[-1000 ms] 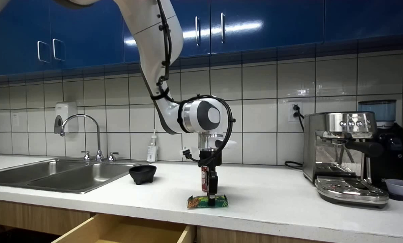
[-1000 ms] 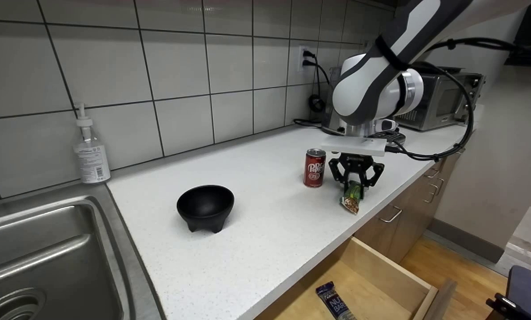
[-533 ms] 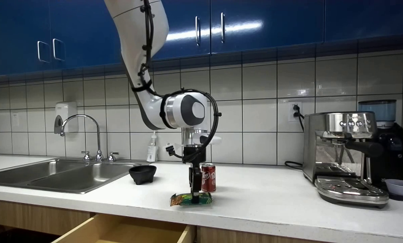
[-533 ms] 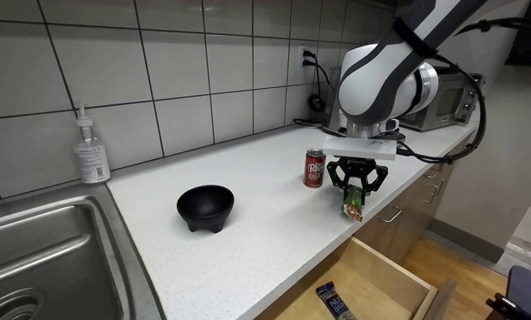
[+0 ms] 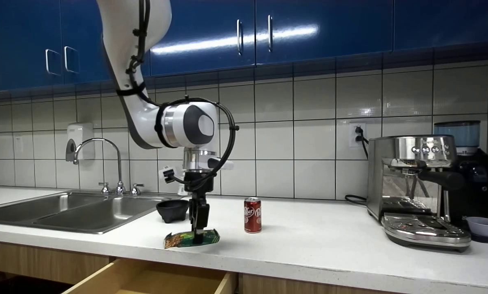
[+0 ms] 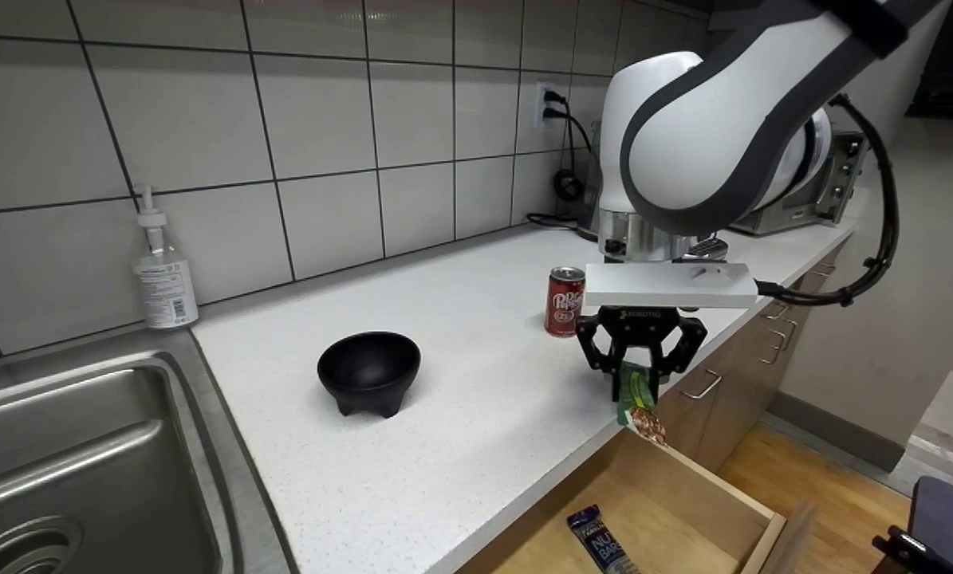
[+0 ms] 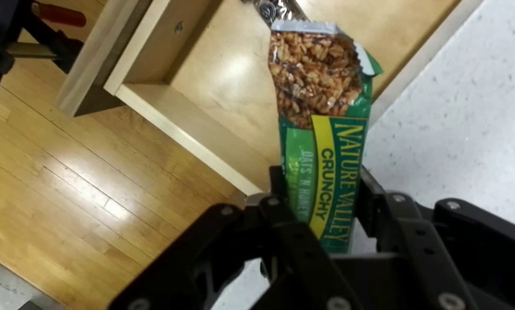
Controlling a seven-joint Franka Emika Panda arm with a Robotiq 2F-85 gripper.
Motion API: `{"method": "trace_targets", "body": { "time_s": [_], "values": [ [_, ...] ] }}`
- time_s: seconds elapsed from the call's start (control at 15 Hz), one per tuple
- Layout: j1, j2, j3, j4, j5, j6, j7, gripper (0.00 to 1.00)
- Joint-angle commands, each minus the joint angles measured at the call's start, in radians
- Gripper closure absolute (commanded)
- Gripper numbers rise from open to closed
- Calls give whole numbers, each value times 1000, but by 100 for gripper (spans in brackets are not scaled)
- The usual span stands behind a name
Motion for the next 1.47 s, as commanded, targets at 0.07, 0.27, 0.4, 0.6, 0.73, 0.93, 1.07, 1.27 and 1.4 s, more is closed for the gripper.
{"method": "trace_targets", "body": {
  "time_s": [0.07, 0.27, 0.4, 0.6, 0.73, 0.93, 1.07, 1.27, 1.4],
  "values": [
    [16, -63, 58, -81, -24, 1, -44, 84],
    [32, -61, 81, -112, -43, 1, -43, 84],
    [39, -58, 87, -133, -62, 0, -40, 84],
    [41, -49, 88, -154, -89, -2, -32, 84],
    [39, -46, 85, -162, -101, -5, -31, 84],
    [38, -46, 86, -167, -103, -7, -34, 34],
    [37, -46, 86, -166, -103, -8, -33, 20],
    [37, -52, 86, -159, -102, -10, -36, 0],
    [36, -57, 86, -156, -100, -11, -39, 0]
  ]
}}
